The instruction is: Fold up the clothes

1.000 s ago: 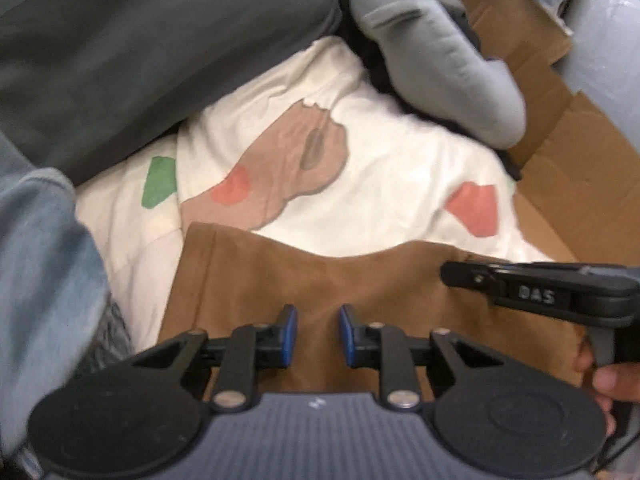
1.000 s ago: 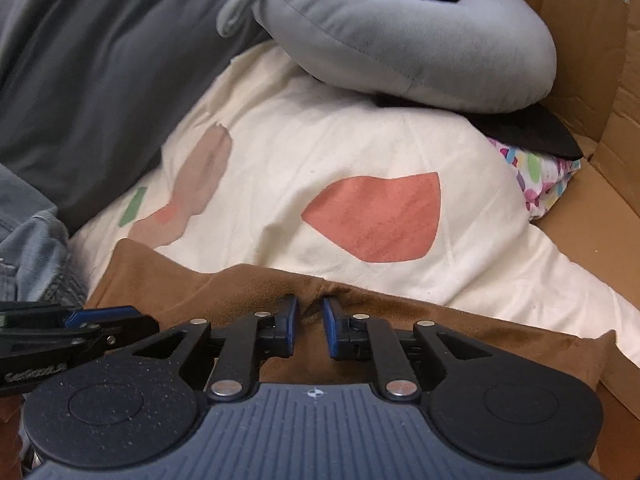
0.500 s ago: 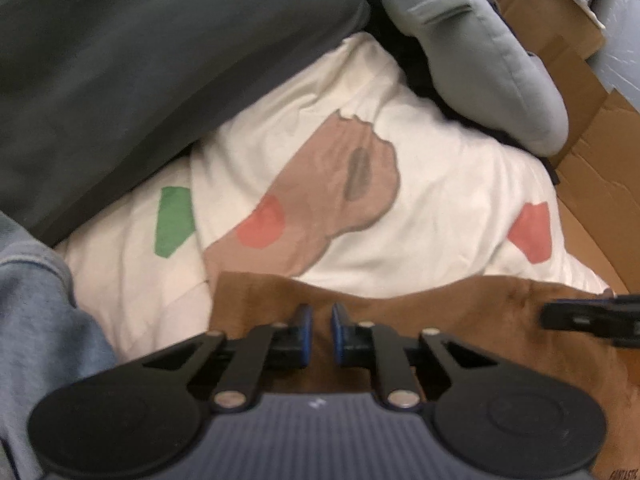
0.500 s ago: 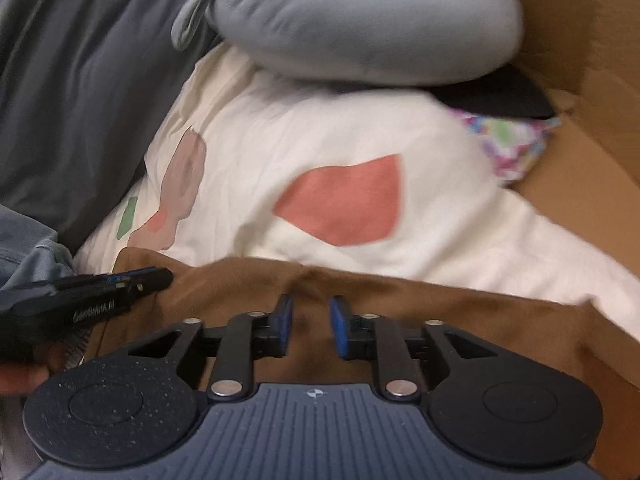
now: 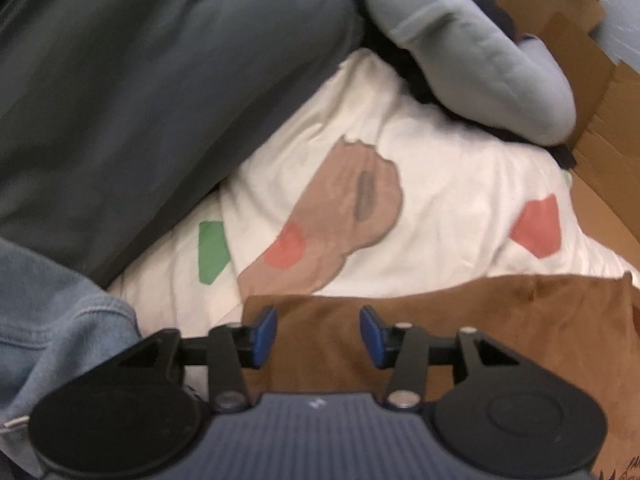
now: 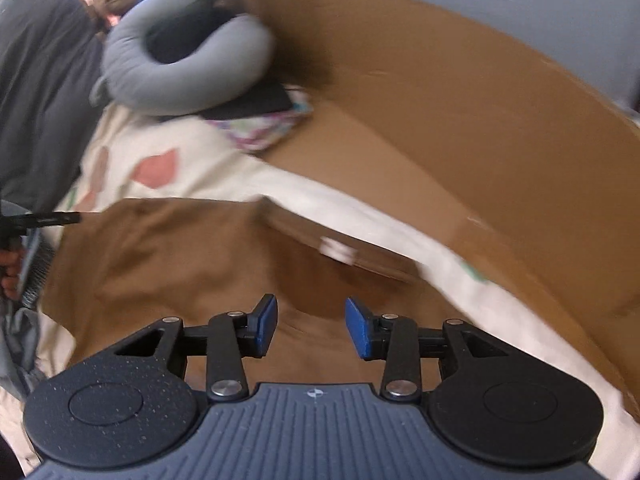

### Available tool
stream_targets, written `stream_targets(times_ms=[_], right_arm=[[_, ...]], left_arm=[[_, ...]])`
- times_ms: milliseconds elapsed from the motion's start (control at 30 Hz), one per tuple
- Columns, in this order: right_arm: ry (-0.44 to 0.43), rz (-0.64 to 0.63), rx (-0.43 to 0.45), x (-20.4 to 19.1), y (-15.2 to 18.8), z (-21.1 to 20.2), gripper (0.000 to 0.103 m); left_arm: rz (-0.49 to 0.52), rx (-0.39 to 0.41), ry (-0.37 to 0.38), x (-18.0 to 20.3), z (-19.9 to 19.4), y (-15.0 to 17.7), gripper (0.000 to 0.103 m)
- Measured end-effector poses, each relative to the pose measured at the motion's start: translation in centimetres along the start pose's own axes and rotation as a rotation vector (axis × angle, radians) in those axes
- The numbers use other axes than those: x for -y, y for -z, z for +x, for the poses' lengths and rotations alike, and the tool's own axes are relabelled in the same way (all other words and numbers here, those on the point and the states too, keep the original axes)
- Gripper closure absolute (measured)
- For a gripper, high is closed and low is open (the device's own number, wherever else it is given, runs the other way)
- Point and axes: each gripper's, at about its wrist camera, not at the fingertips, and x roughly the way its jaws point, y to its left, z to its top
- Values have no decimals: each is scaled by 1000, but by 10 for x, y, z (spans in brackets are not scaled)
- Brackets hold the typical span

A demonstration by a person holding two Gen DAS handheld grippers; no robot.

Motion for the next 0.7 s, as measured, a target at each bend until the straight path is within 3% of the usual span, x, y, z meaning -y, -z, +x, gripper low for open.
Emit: stream_targets(times_ms=[467,700], right_arm=[[-40,227,-43,71,85,-3,55],[-60,325,-60,97,126,-2,54]], left_arm=[[23,-49,-46,37,-36,-8,47],[61,-63,-2,53,-61,1,37]])
